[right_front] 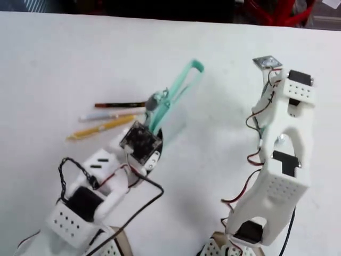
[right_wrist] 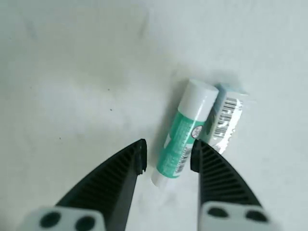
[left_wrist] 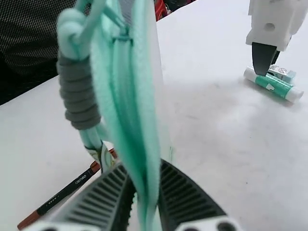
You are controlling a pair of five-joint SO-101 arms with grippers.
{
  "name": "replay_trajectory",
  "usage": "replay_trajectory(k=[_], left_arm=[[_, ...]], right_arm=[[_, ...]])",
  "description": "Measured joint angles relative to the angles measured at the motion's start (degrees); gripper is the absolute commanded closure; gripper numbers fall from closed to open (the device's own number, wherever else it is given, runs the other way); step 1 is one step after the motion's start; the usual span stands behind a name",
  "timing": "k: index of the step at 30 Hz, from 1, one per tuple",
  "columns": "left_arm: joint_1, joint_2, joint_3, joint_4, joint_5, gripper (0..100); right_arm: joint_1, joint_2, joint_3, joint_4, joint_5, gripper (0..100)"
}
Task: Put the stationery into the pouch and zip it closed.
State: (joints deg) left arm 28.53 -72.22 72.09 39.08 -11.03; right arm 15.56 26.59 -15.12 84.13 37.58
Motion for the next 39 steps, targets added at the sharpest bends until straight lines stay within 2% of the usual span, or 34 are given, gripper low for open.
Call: replay_trajectory(k=[4, 8, 14, 23, 27, 29, 31, 35, 39], left_arm=[[0.26, -8.62, 5.27, 0.0, 0.0, 96], [0.26, -18.9, 11.08, 0.0, 0.0, 87], [0.26, -28.92, 15.21, 3.43, 0.0, 88], [0.26, -28.92, 15.21, 4.66, 0.0, 87], [0.26, -28.92, 15.21, 4.66, 0.0, 87], [0.26, -28.92, 15.21, 4.66, 0.0, 86], [0.26, -28.92, 15.21, 4.66, 0.0, 86], [0.26, -28.92, 15.21, 4.66, 0.0, 86], [-0.09, -28.92, 15.21, 4.66, 0.0, 86]], right_arm=[[-1.05, 0.79, 0.53, -2.55, -0.26, 85.0], [-0.44, 0.88, 0.53, -2.73, -0.26, 85.0], [0.53, 1.32, 0.53, -6.59, -0.26, 85.0], [1.49, 8.7, -0.79, -8.26, -0.18, 85.4], [1.49, 11.78, -3.52, -7.91, -0.18, 99.2], [1.58, 12.4, -4.75, -8.18, -0.18, 96.3], [1.58, 12.57, -5.36, -8.09, -0.18, 98.5], [-0.53, 11.78, -7.56, -1.49, -0.18, 98.1], [-3.87, 2.81, -12.57, 8.97, -0.18, 98.1]])
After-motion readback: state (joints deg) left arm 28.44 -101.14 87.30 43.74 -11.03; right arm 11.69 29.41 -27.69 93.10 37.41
